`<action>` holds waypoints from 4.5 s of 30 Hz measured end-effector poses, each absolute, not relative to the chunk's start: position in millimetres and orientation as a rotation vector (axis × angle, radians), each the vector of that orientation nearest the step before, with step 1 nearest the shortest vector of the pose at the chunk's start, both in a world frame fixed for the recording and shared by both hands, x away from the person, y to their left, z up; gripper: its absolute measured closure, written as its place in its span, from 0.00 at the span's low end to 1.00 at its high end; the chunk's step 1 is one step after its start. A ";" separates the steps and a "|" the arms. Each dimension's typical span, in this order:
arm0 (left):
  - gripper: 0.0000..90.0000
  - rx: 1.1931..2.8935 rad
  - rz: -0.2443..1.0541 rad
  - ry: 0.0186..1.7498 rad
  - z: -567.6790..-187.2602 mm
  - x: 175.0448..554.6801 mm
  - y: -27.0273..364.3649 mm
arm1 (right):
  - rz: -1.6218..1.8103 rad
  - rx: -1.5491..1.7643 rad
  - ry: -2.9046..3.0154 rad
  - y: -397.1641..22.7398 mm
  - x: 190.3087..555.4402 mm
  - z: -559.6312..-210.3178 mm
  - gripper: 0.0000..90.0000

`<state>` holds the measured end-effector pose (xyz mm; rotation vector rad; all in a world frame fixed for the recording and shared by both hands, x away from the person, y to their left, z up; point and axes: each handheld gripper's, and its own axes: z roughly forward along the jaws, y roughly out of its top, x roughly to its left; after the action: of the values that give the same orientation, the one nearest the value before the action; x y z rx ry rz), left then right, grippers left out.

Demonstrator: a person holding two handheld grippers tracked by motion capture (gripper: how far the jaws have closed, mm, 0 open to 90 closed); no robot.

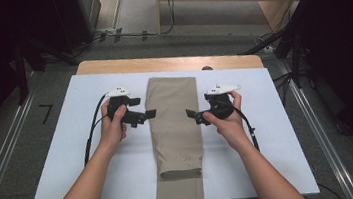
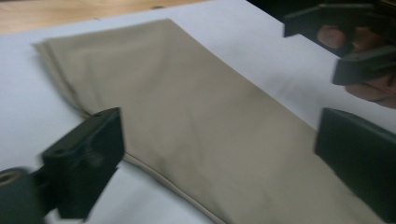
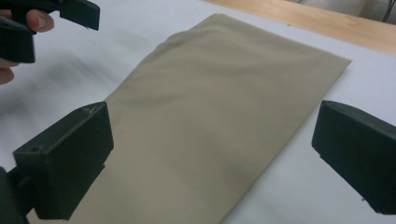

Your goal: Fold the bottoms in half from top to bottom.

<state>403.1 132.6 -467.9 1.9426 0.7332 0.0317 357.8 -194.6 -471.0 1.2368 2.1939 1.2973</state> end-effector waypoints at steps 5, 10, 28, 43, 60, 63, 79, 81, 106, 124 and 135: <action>0.00 1.924 0.018 0.702 -469.9 368.9 137.8 | 1.310 1.206 2.199 -189.2 323.4 -471.6 0.00; 0.00 1.924 -0.004 0.676 -471.8 331.4 135.4 | 1.331 1.157 2.229 -185.4 283.0 -477.0 0.00; 0.00 2.031 -0.098 0.555 -489.9 242.2 128.7 | 1.327 1.137 2.328 -175.5 184.9 -505.7 0.11; 0.72 2.131 0.065 0.694 -505.4 220.5 120.3 | 1.141 1.257 2.288 -166.6 177.8 -521.6 0.72; 0.99 2.135 0.067 0.667 -494.7 211.8 123.0 | 1.228 1.231 2.288 -168.3 165.8 -513.7 0.96; 0.99 2.125 0.060 0.654 -490.6 204.5 125.7 | 1.249 1.218 2.291 -167.8 158.3 -510.7 0.96; 0.99 2.127 -0.026 0.595 -480.1 151.4 138.5 | 1.336 1.171 2.318 -167.6 100.0 -497.2 0.96; 0.99 2.130 -0.042 0.591 -479.3 144.7 140.2 | 1.342 1.169 2.324 -167.4 92.4 -495.5 0.96; 0.03 1.979 -0.081 0.496 -461.4 164.1 149.2 | 1.412 1.038 2.293 -179.1 98.4 -466.0 0.14; 0.00 1.963 0.002 0.544 -452.8 279.5 123.4 | 1.397 0.952 2.238 -187.6 206.0 -443.8 0.00; 0.00 1.964 0.061 0.607 -456.8 361.0 118.1 | 1.381 1.100 2.191 -204.7 291.9 -459.2 0.00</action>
<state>361.0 118.1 -456.8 1.9636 0.6068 0.0614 291.9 -204.7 -459.2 1.1004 2.1910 1.3814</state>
